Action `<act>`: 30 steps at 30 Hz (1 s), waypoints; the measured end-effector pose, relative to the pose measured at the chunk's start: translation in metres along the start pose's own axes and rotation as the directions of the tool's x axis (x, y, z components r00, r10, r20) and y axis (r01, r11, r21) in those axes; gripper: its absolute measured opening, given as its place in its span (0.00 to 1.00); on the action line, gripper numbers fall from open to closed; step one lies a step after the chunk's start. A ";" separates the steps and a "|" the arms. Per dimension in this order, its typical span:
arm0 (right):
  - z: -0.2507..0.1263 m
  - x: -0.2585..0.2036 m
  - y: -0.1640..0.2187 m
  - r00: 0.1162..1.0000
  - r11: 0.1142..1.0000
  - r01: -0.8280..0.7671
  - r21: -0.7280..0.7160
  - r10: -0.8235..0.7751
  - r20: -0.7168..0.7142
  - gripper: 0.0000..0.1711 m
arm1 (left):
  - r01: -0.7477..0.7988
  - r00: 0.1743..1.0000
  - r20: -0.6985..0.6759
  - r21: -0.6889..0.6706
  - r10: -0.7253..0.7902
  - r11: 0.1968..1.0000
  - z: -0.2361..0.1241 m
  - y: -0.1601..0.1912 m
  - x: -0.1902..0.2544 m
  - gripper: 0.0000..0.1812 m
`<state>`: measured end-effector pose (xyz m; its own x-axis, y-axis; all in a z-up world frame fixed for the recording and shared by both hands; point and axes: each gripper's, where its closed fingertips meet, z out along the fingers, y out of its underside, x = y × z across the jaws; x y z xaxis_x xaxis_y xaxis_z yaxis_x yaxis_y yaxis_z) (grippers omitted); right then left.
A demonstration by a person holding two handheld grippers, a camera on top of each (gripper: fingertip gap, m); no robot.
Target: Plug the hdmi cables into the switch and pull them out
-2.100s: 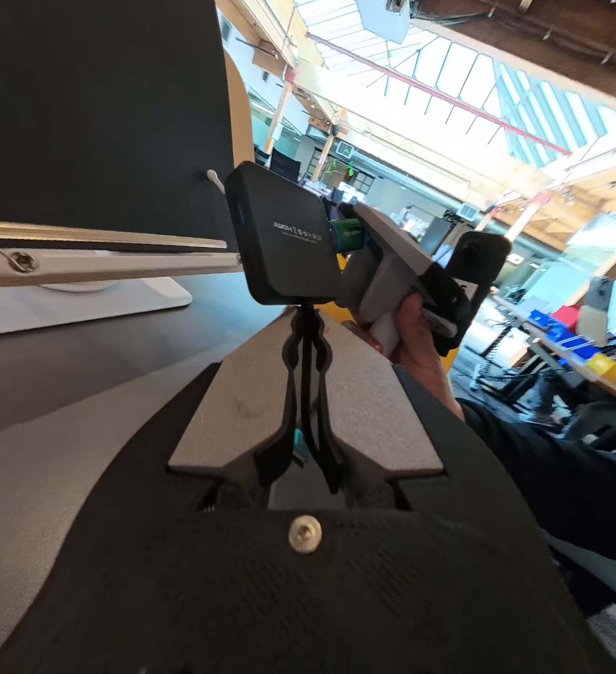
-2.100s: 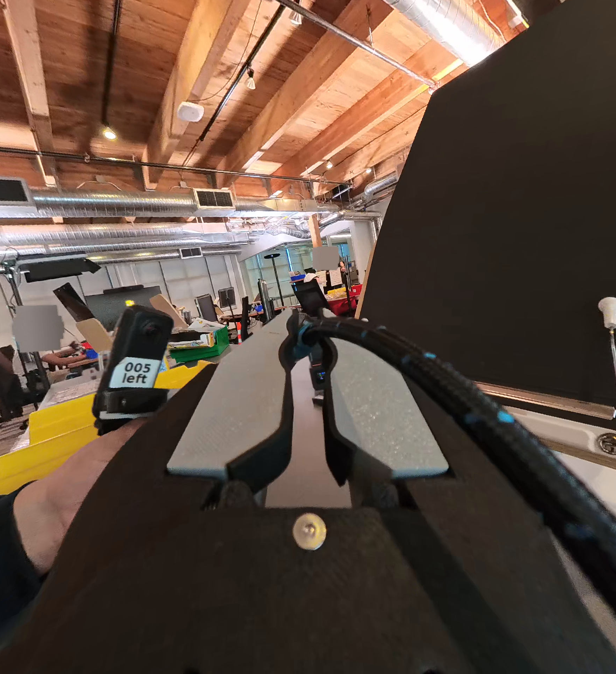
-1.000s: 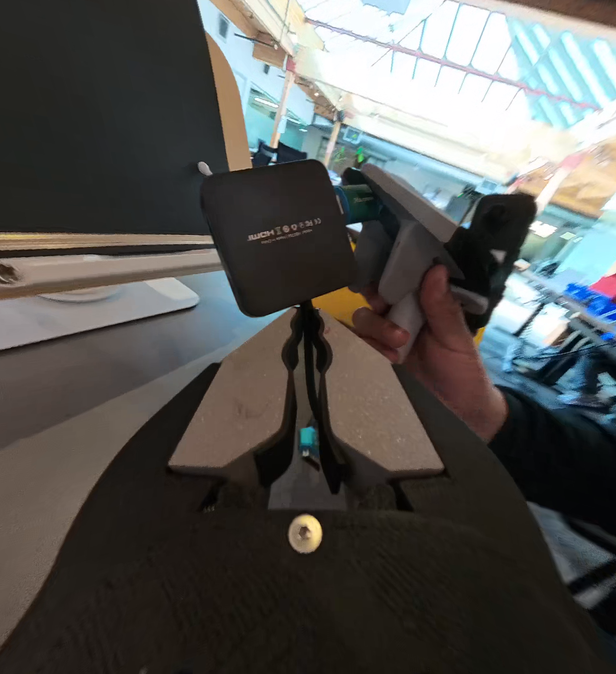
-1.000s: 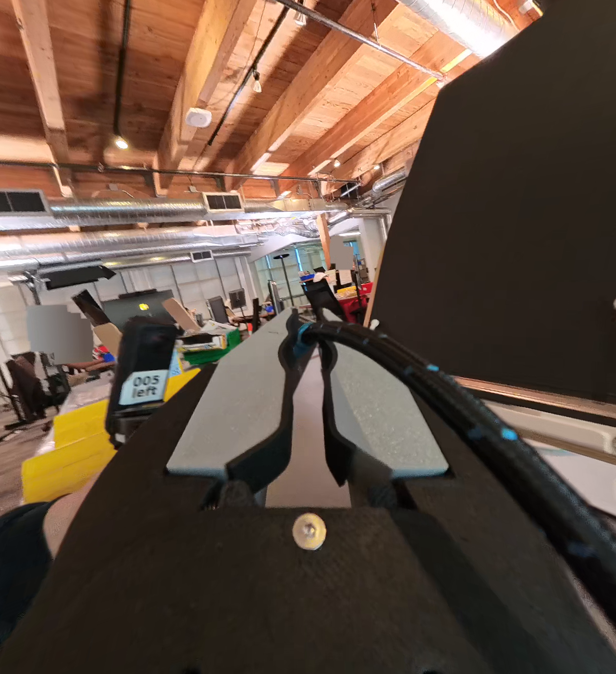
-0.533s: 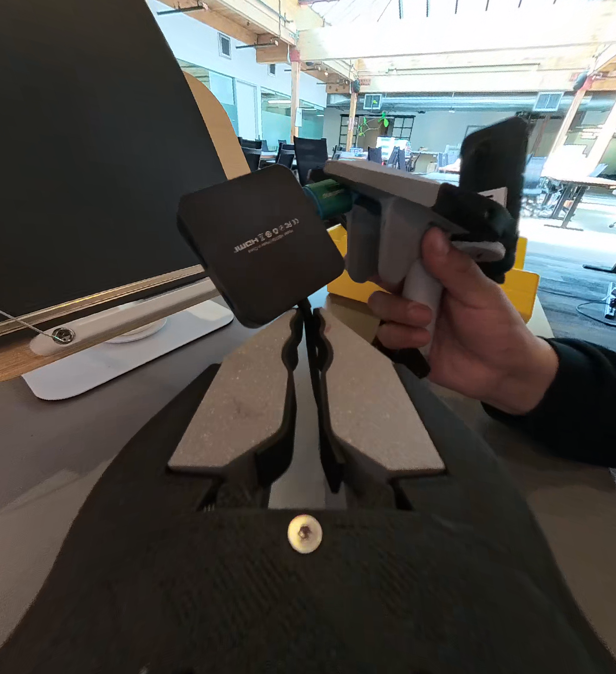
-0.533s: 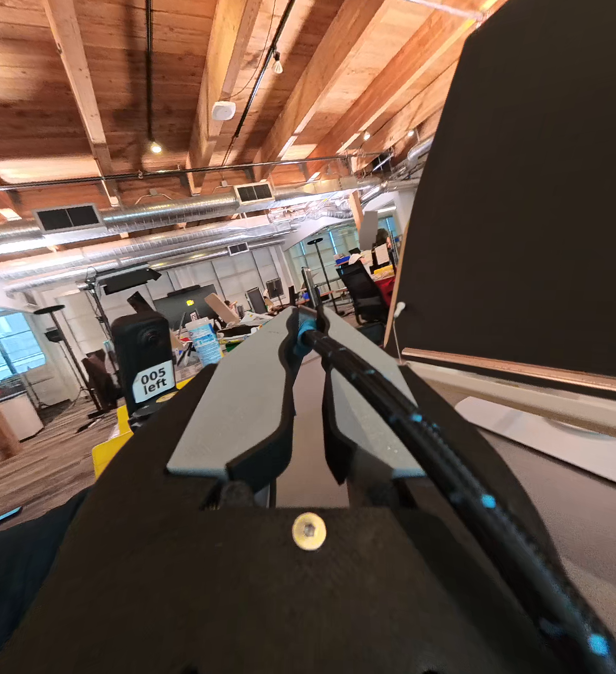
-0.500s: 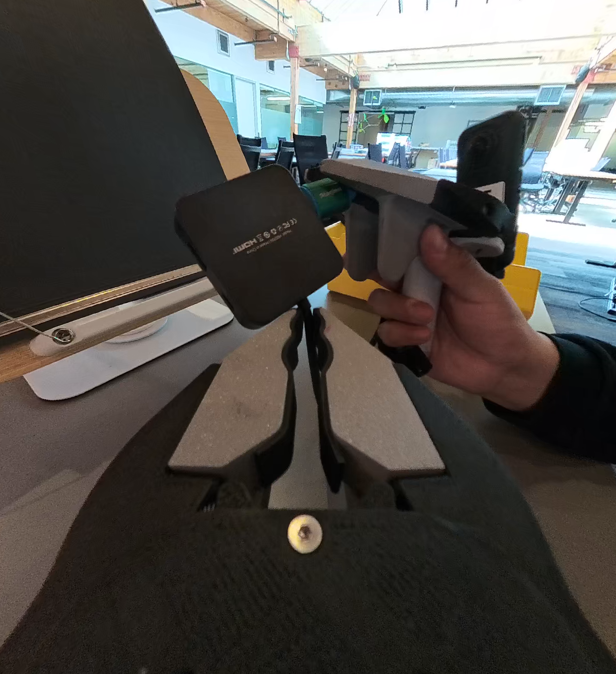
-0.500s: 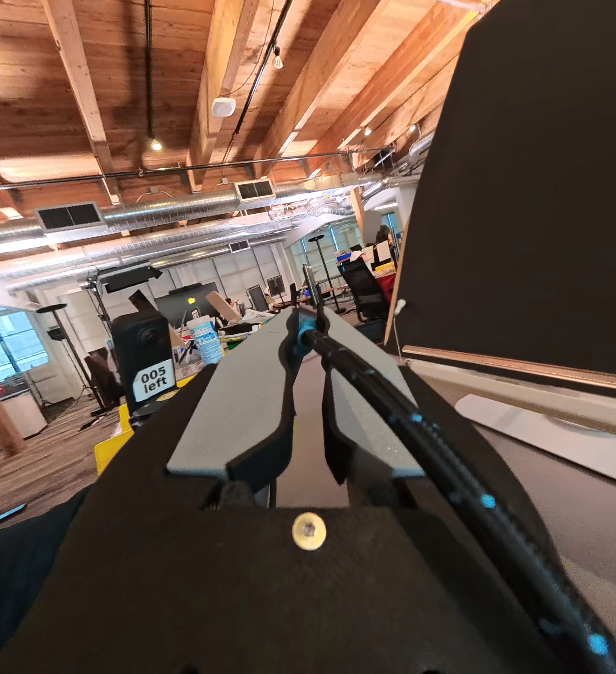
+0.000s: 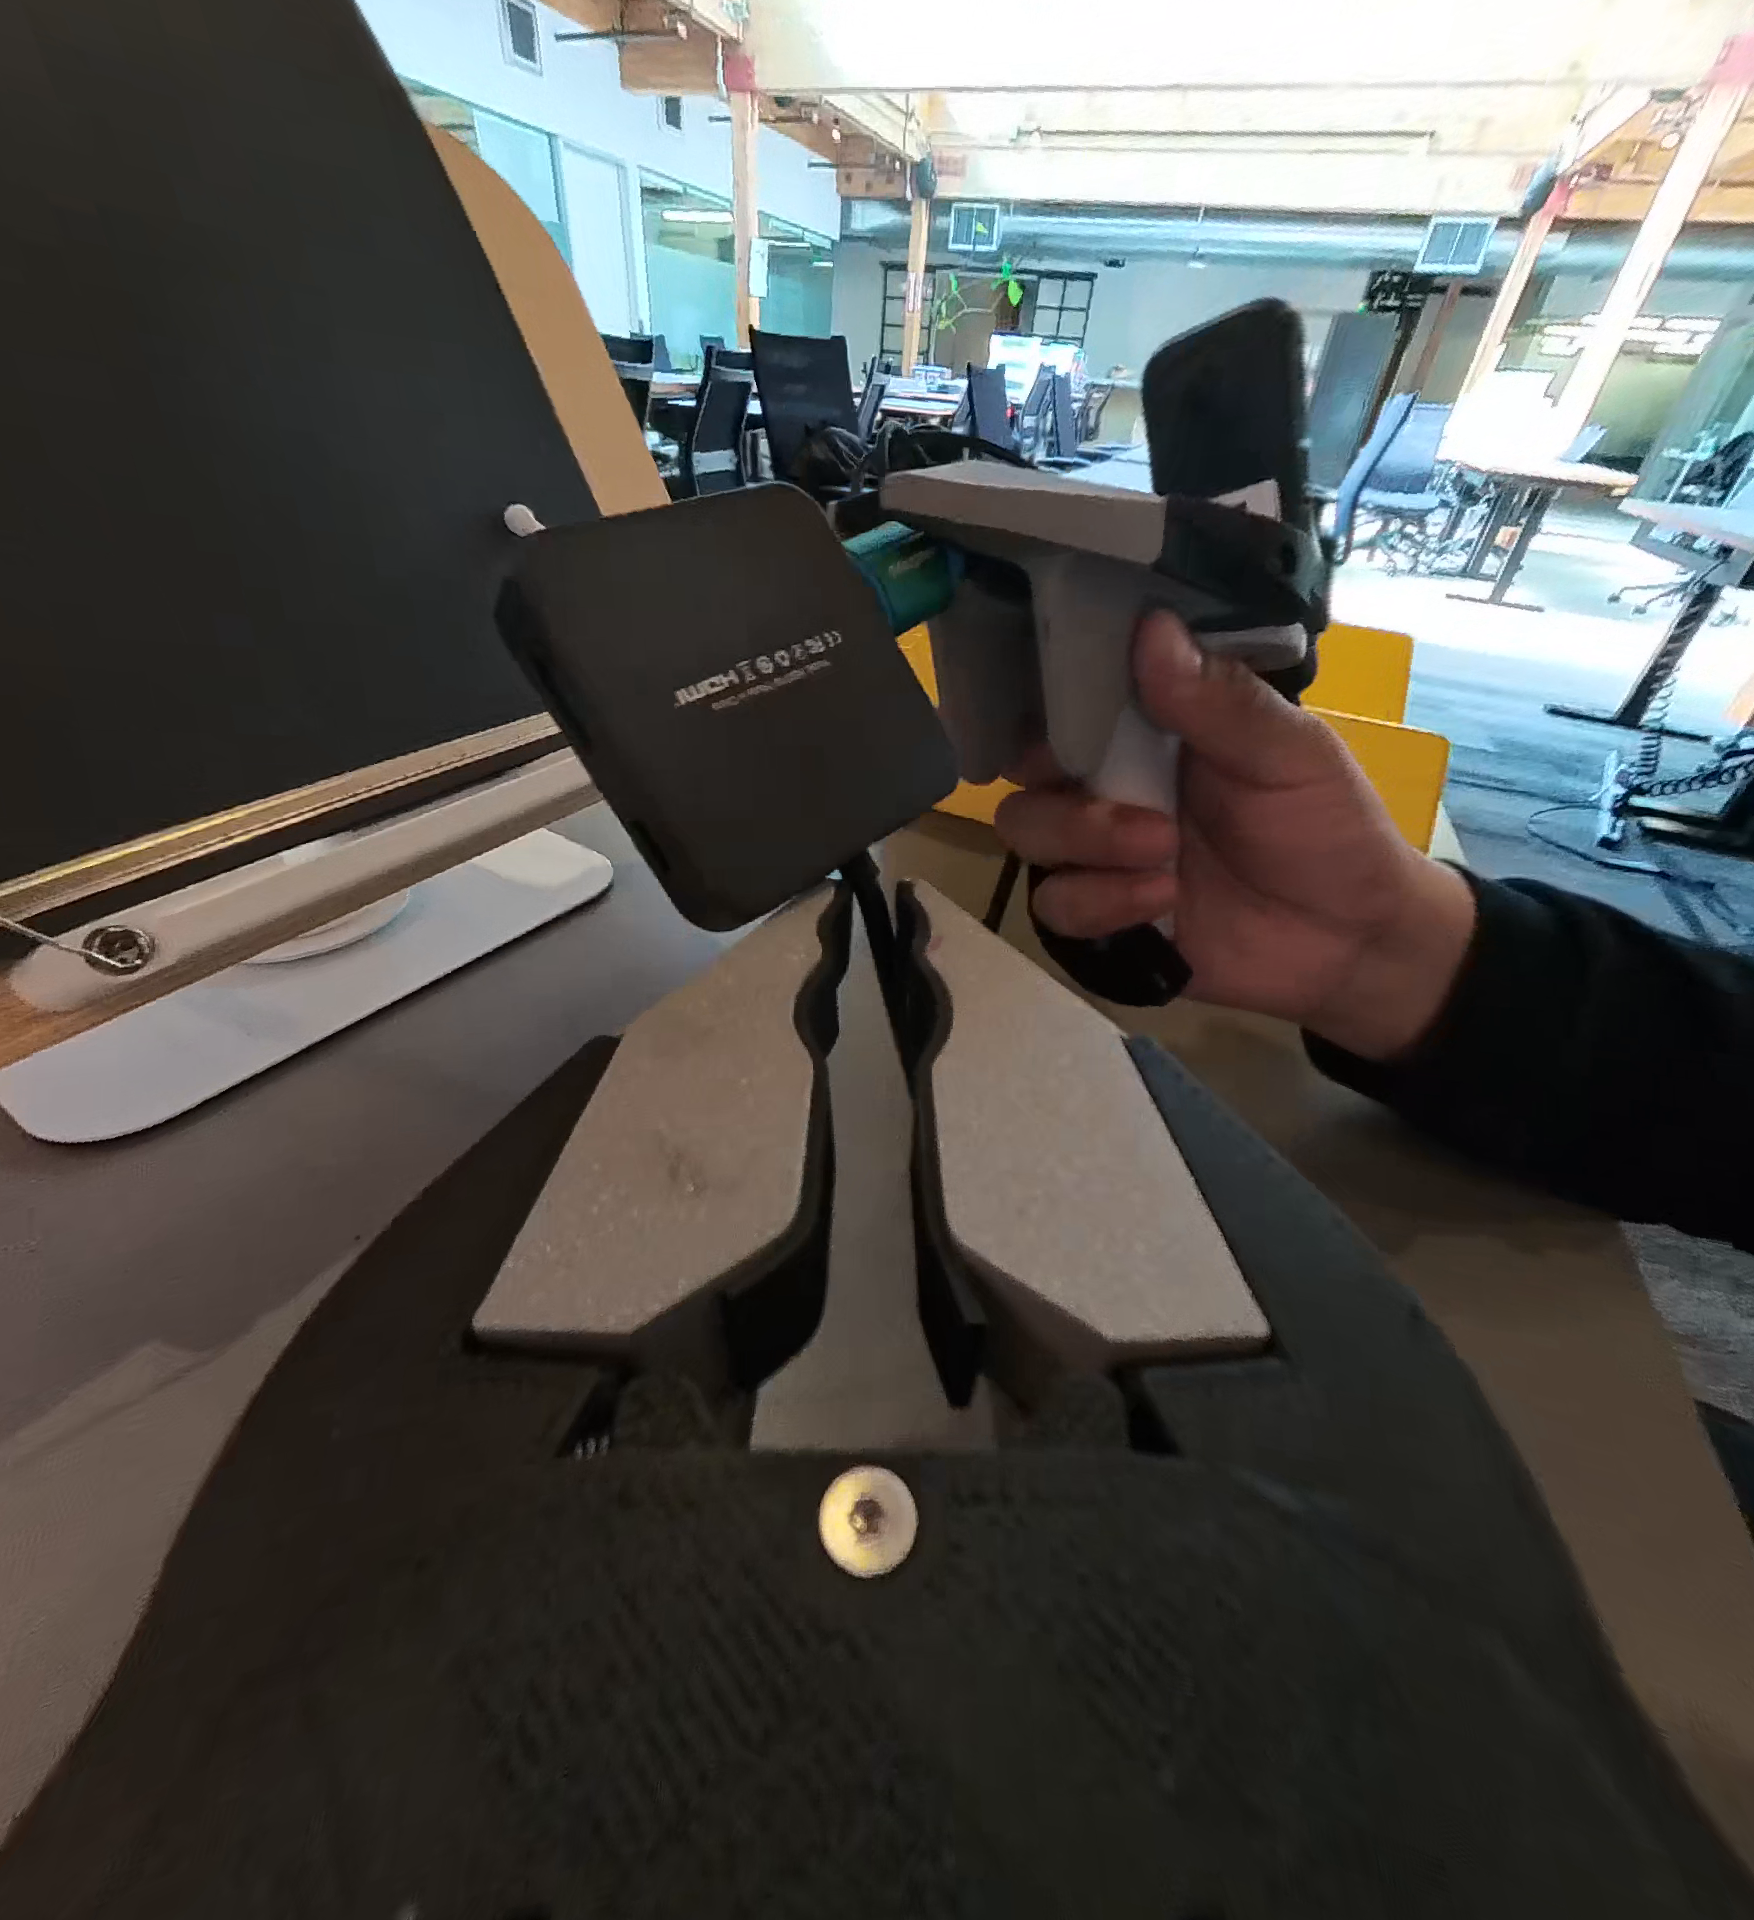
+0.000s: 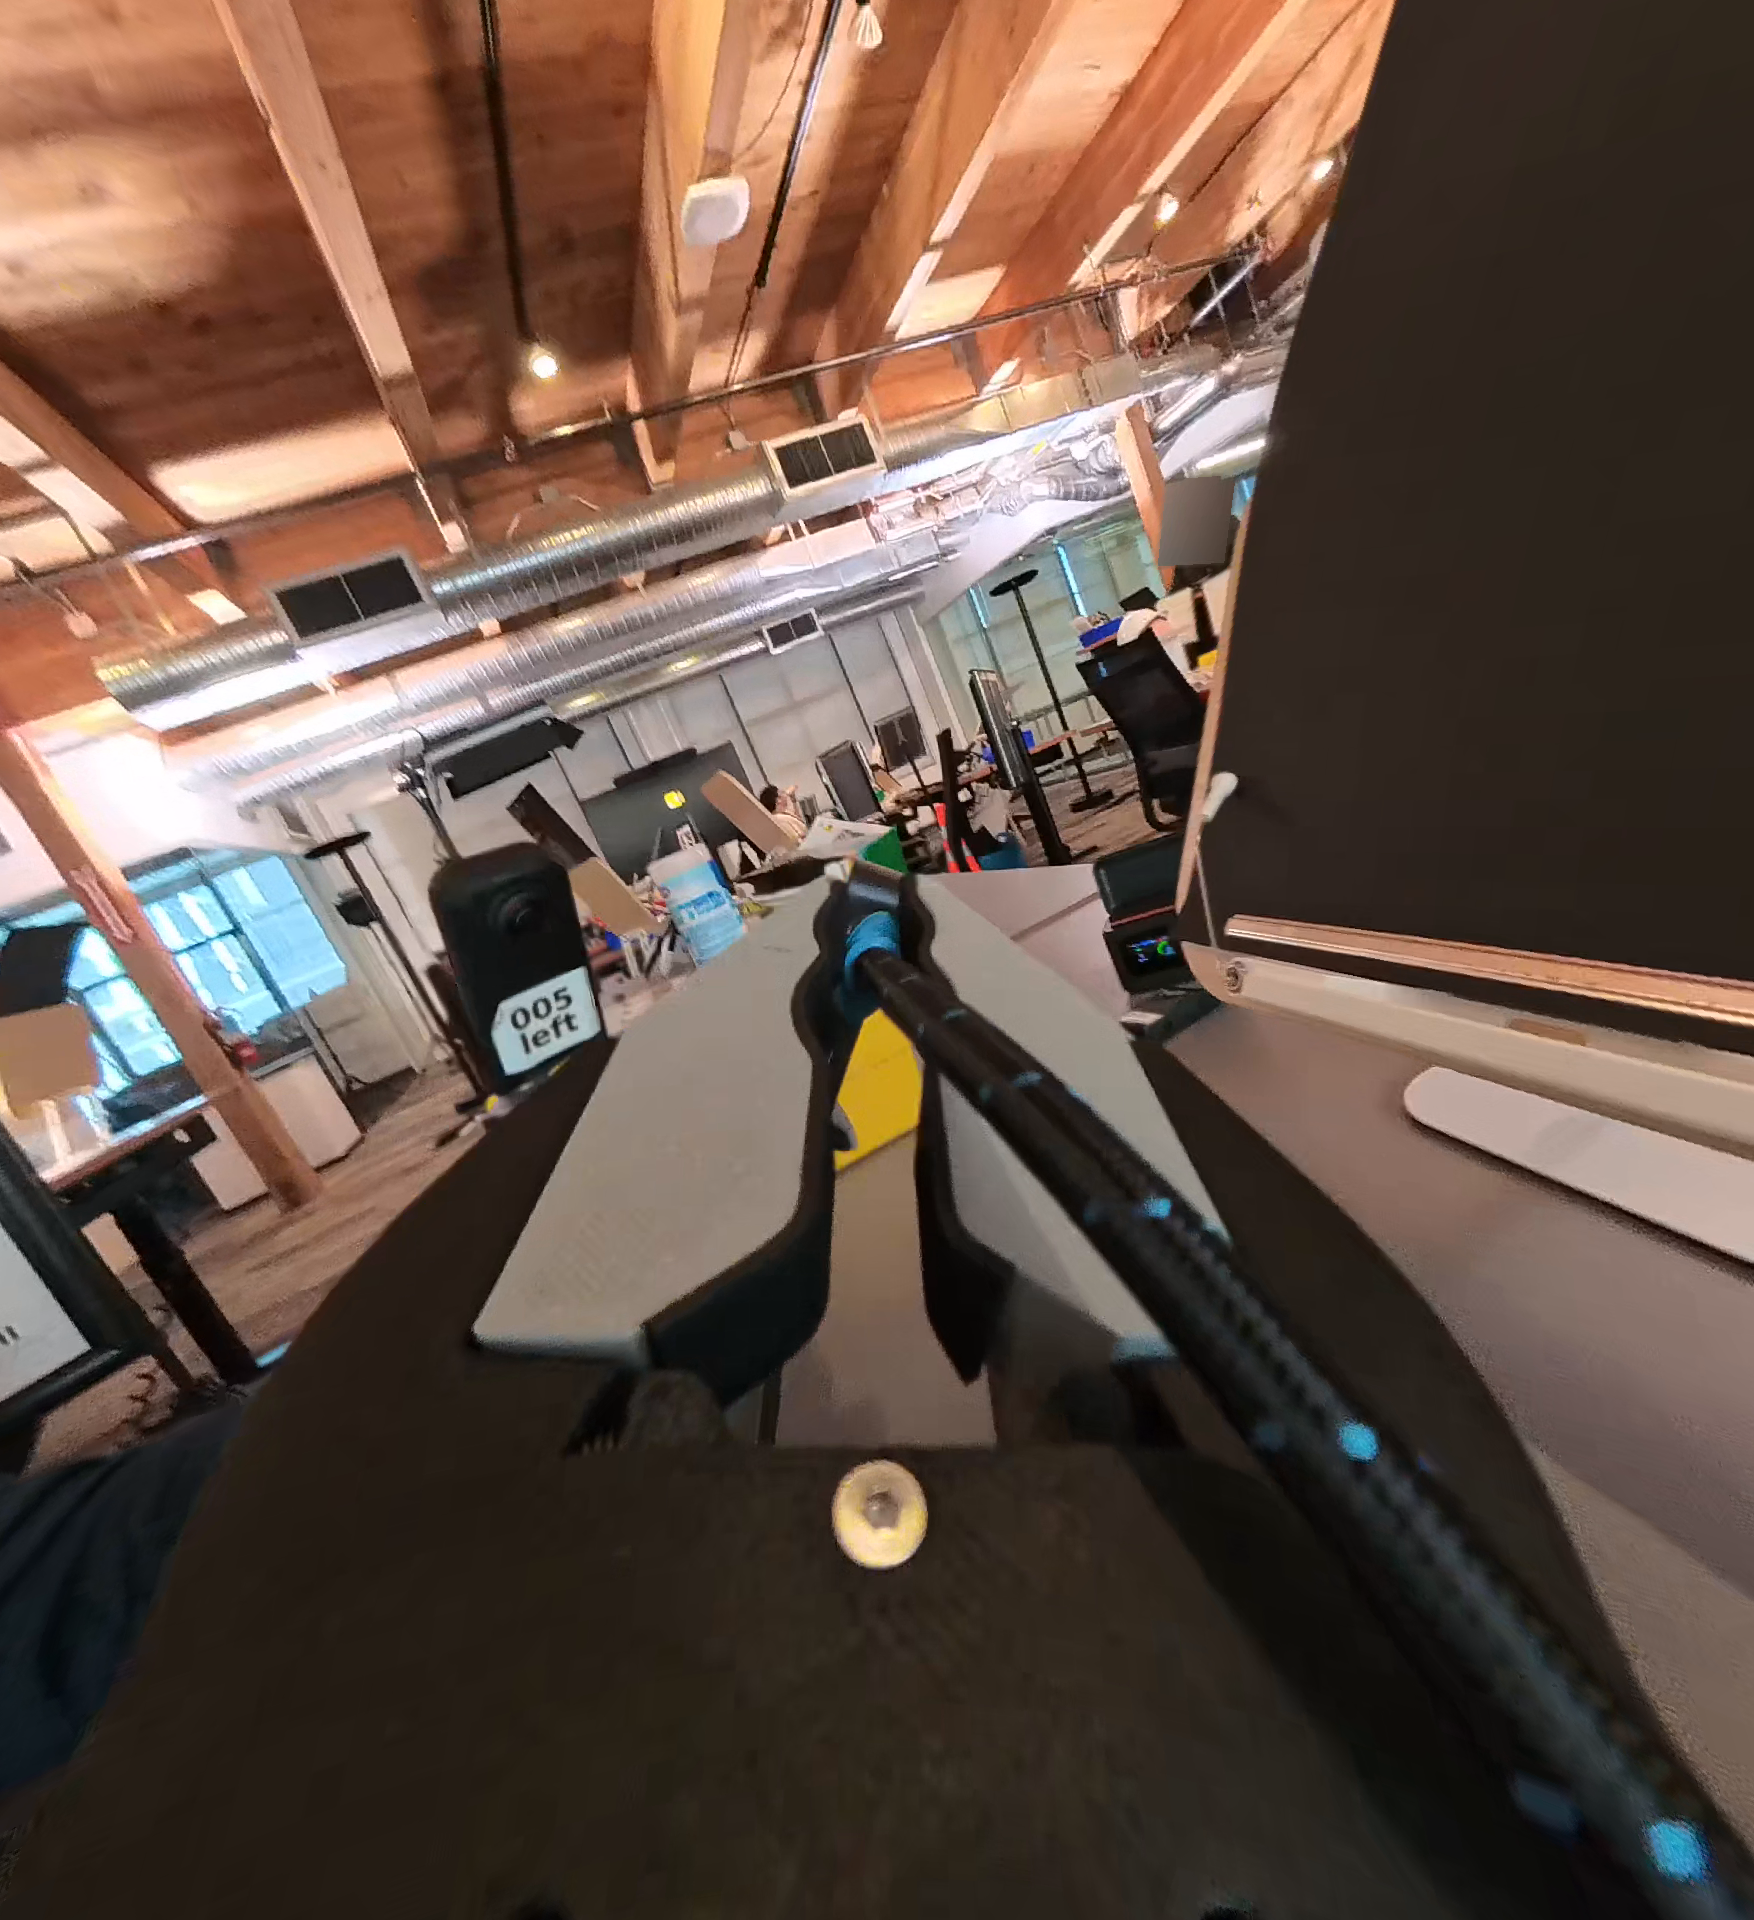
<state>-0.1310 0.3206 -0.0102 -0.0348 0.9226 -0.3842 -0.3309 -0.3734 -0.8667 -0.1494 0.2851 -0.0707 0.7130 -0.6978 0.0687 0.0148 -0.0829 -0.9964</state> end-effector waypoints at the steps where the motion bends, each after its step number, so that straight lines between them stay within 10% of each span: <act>1: 0.000 0.000 0.000 1.000 1.000 -0.018 0.009 0.017 0.010 0.04 | -0.020 1.000 0.005 0.002 0.020 1.000 0.000 0.000 0.001 0.03; 15: -0.005 -0.011 -0.012 0.987 0.991 -0.111 0.074 0.101 0.127 0.04 | 0.384 0.907 -0.236 0.129 -0.348 0.914 -0.013 -0.023 0.004 0.15; 30: -0.005 -0.021 -0.001 0.981 0.998 -0.061 0.002 0.060 0.186 0.04 | 0.366 0.905 -0.286 0.154 -0.313 0.918 -0.018 -0.029 0.012 0.07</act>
<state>-0.1251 0.3015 -0.0028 -0.2289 0.9006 -0.3694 -0.3298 -0.4288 -0.8411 -0.1536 0.2666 -0.0405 0.4402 -0.8096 0.3882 0.3827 -0.2220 -0.8968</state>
